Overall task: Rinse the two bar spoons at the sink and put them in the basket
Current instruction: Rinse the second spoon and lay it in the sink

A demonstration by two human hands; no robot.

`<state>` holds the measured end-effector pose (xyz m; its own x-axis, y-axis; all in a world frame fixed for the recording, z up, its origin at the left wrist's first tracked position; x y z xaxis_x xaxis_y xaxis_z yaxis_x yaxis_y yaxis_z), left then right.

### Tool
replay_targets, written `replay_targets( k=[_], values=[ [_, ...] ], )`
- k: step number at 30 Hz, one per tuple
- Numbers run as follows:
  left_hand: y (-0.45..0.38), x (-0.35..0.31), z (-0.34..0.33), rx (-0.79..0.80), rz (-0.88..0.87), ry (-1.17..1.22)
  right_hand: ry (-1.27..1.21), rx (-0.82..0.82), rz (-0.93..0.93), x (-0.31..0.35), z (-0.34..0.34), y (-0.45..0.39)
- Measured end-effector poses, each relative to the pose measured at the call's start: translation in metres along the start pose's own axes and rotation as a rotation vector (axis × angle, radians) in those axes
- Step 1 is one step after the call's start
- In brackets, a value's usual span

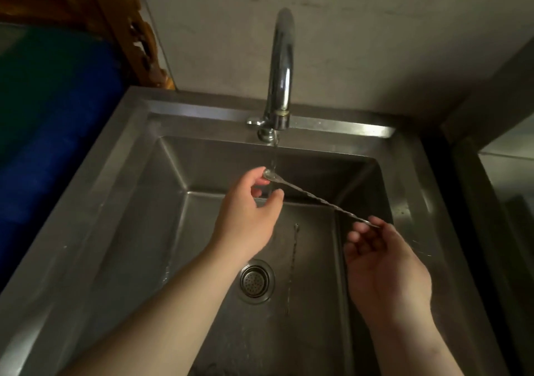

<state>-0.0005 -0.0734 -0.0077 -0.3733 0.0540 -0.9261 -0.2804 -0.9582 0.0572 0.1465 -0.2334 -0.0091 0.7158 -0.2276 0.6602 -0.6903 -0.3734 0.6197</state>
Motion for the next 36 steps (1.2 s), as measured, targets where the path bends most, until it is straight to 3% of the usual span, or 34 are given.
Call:
replay_targets(
  k=[6,10,13,16,18,20,22,23,31,36],
  values=[
    [-0.015,-0.003,-0.016,-0.019,0.051,0.142,-0.052,-0.066,-0.084,-0.017,0.010,-0.020],
    [-0.023,-0.012,-0.027,0.051,0.155,0.509,-0.062,-0.100,-0.214,-0.038,0.007,-0.023],
    [-0.027,-0.026,-0.030,0.089,0.200,0.642,0.015,-0.110,-0.353,-0.063,-0.001,-0.017],
    [-0.028,-0.038,-0.028,0.136,0.154,0.622,0.207,-0.078,-0.433,-0.089,-0.010,-0.010],
    [-0.028,-0.045,-0.024,0.172,0.065,0.543,0.537,-0.029,-0.282,-0.091,-0.017,-0.008],
    [-0.027,-0.049,-0.019,0.204,-0.036,0.453,0.942,0.043,0.106,-0.081,-0.032,-0.008],
    [-0.027,-0.052,-0.013,0.208,-0.109,0.405,1.046,0.157,0.505,-0.067,-0.056,0.000],
    [-0.027,-0.053,-0.010,0.200,-0.133,0.397,1.018,0.235,0.619,-0.062,-0.067,0.004],
    [-0.028,-0.061,0.015,0.062,-0.214,0.432,0.625,0.531,0.534,-0.043,-0.130,0.018],
    [-0.034,-0.064,0.024,0.047,-0.222,0.447,0.546,0.568,0.580,-0.040,-0.145,0.018]
  ],
)
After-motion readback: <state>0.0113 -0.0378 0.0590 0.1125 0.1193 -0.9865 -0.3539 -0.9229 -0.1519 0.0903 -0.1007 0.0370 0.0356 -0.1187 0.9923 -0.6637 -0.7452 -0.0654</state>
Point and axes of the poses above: each hand's wrist, its own y-axis away from the middle knuckle, its own z-axis out of the back of the hand, x = y × z, the point moved 5 cm from there along -y, towards the middle knuckle, and after that the axes turned 5 degrees about -x, right-handed, at the moved point
